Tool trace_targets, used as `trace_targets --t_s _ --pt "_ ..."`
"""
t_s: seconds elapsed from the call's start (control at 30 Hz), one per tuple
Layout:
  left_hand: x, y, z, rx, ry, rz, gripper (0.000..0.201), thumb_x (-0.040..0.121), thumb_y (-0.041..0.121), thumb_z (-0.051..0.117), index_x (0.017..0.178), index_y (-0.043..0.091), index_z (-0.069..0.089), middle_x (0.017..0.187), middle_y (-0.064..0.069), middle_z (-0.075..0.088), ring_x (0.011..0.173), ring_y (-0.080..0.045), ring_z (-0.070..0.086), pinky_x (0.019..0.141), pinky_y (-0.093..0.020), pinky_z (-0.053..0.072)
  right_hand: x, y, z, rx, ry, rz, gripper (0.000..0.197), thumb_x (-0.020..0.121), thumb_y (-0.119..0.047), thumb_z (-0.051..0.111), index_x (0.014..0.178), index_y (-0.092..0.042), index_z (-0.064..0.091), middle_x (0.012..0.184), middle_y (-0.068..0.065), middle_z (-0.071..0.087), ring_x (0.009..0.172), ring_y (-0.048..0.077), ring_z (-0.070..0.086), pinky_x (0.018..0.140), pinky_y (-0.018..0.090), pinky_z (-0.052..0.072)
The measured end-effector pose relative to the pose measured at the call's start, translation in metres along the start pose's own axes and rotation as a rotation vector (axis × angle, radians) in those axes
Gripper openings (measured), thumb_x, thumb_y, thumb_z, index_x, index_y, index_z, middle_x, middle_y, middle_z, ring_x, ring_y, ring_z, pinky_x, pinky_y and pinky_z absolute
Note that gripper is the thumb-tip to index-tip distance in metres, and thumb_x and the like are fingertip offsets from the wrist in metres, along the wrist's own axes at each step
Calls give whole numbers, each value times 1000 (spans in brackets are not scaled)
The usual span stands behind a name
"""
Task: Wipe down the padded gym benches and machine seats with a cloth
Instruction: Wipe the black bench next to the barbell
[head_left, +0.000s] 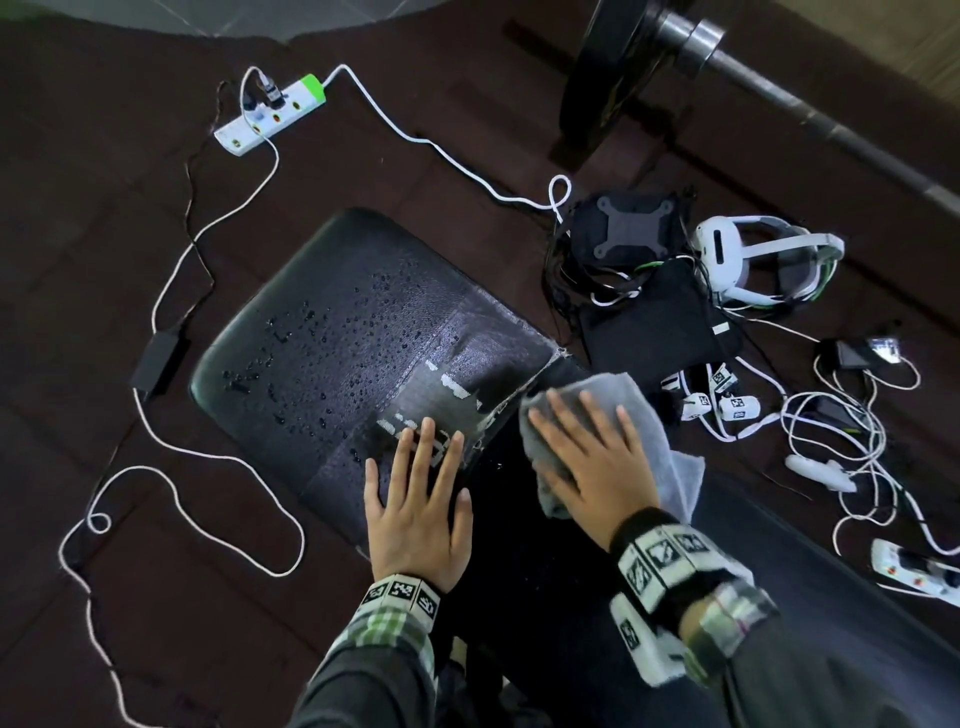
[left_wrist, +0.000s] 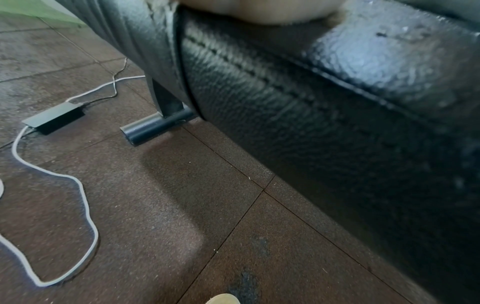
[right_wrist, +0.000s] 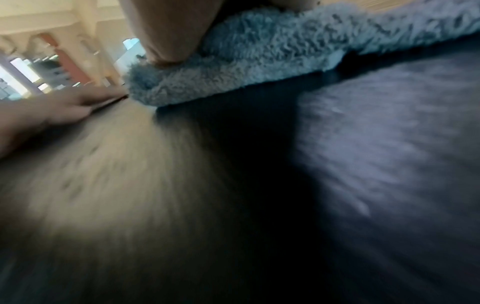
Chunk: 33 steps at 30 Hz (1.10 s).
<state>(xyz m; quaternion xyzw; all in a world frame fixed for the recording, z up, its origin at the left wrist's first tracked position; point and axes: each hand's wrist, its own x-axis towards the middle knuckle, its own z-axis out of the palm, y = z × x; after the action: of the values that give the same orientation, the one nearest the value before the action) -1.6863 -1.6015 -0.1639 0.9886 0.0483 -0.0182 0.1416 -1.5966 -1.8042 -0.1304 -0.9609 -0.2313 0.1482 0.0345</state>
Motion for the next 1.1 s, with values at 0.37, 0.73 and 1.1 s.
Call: trace_targets --t_s 0.37,0.73,1.1 --pt "1 1 0 -9 16 -2 56 96 39 35 151 28 35 162 -2 24 149 -21 22 119 -56 12 -35 53 1 54 43 99 63 87 -48 33 146 -40 14 153 -15 19 137 23 27 109 41 12" --pt "4 -6 -9 -64 -9 42 53 95 37 38 147 28 43 159 -2 31 146 -17 27 118 -50 13 -46 -2 5 55 -54 -45 77 77 -71 41 143 -33 31 151 -11 28 140 21 23 111 53 13" --pt "7 -77 -24 37 -164 47 56 101 58 15 149 37 34 163 2 19 151 -23 14 118 -55 3 -95 29 15 73 -72 113 67 91 -65 15 149 -33 8 156 -12 12 142 23 13 112 46 7"
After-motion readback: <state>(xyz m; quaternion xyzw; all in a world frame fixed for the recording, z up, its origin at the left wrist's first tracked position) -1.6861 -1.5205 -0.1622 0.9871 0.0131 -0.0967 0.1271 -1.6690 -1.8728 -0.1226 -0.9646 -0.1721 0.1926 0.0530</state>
